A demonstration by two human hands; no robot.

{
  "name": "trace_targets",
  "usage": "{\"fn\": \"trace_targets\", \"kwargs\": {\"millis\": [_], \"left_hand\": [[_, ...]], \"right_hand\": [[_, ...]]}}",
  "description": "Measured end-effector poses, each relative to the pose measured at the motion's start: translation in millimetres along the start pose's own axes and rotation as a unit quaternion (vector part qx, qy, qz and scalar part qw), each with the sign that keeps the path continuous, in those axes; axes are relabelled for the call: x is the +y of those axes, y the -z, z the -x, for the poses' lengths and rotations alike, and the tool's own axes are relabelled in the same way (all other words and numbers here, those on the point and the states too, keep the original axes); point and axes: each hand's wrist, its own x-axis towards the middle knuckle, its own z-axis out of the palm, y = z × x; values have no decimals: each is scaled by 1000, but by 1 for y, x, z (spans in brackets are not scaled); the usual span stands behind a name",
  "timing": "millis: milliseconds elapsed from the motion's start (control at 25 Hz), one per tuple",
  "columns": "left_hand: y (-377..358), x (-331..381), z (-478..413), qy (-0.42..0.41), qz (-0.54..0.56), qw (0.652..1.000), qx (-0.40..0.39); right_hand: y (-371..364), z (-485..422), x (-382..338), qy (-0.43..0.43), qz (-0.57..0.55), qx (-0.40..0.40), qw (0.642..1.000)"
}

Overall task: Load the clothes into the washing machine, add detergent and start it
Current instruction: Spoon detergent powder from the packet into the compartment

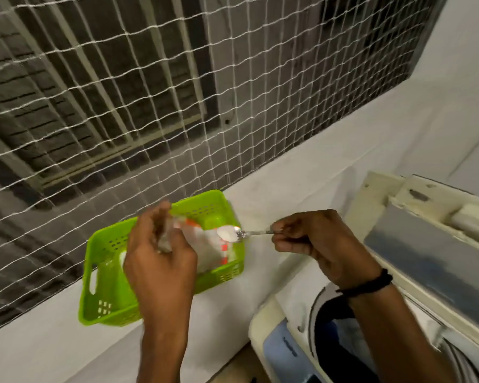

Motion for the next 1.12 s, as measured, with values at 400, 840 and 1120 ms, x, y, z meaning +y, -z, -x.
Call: {"fn": "trace_targets", "kwargs": {"millis": [400, 840, 1120], "left_hand": [[-132, 41, 115, -53, 195, 953, -227], [-269, -46, 270, 92, -5, 821, -563], [-303, -57, 301, 219, -53, 767, -601]], "right_hand": [[159, 64, 56, -44, -116, 264, 956], [307, 78, 192, -64, -242, 536, 807], [303, 67, 250, -21, 227, 553, 801]]}}
